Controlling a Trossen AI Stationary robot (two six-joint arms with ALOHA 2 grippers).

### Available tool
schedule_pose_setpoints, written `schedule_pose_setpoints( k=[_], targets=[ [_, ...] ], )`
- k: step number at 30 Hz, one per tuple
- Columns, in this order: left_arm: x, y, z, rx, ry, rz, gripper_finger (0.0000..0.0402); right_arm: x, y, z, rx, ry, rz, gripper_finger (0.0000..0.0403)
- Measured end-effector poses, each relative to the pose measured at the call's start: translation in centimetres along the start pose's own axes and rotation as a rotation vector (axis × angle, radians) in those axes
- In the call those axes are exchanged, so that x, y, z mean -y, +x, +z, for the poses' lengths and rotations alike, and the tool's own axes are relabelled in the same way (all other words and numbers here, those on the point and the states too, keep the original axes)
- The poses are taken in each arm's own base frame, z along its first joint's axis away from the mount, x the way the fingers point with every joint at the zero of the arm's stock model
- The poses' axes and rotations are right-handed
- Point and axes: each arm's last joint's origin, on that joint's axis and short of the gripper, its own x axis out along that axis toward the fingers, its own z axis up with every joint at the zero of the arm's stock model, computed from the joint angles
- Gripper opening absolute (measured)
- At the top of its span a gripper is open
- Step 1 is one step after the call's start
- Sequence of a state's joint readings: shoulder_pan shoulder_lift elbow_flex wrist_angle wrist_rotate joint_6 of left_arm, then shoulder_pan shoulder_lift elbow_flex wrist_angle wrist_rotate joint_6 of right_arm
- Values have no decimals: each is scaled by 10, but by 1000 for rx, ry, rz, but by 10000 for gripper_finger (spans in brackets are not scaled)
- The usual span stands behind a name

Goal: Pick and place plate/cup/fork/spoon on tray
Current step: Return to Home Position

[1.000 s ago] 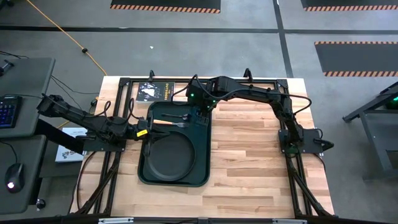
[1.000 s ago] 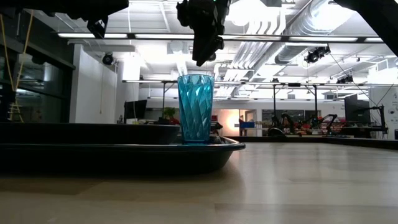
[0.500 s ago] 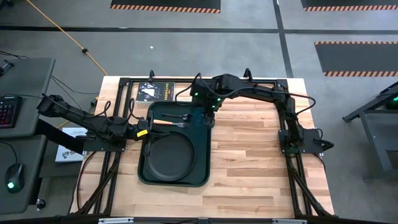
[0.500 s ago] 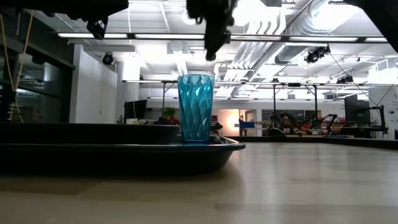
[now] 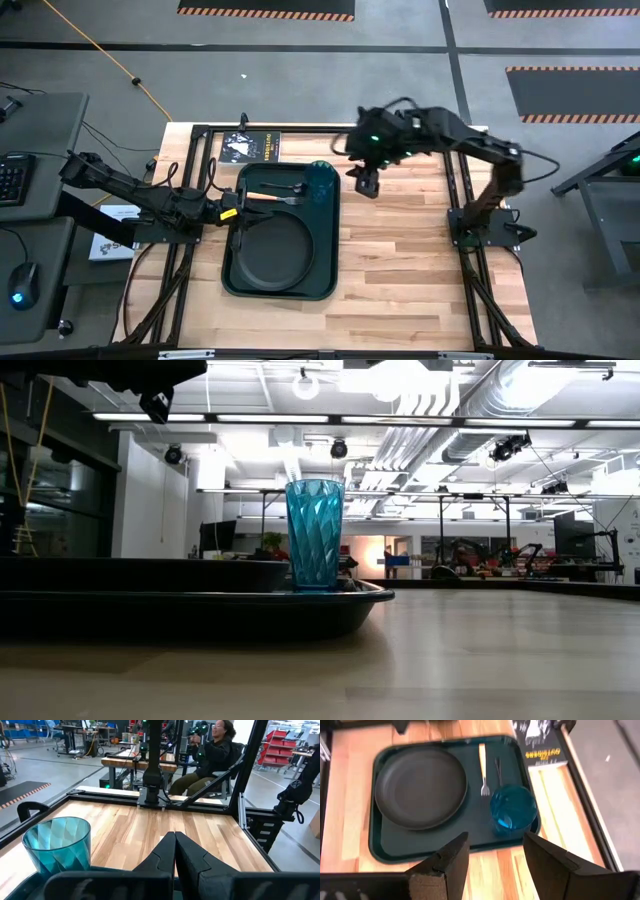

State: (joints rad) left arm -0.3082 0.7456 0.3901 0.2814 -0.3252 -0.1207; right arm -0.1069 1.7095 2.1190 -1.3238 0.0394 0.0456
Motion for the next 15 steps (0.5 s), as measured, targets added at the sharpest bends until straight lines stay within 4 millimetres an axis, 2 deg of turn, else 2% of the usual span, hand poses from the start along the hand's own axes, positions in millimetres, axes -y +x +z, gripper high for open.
schedule_pose_setpoints(
  k=[3,6,15],
  targets=[
    [0,0,0,0,0,0,0,-5,-8,-19,79,1,-13,179],
    [0,0,0,0,0,0,0,-4,-7,-48,151,25,-9,179],
    [0,0,0,1,0,0,0,13,-11,-132,442,157,-33,179]
  ],
)
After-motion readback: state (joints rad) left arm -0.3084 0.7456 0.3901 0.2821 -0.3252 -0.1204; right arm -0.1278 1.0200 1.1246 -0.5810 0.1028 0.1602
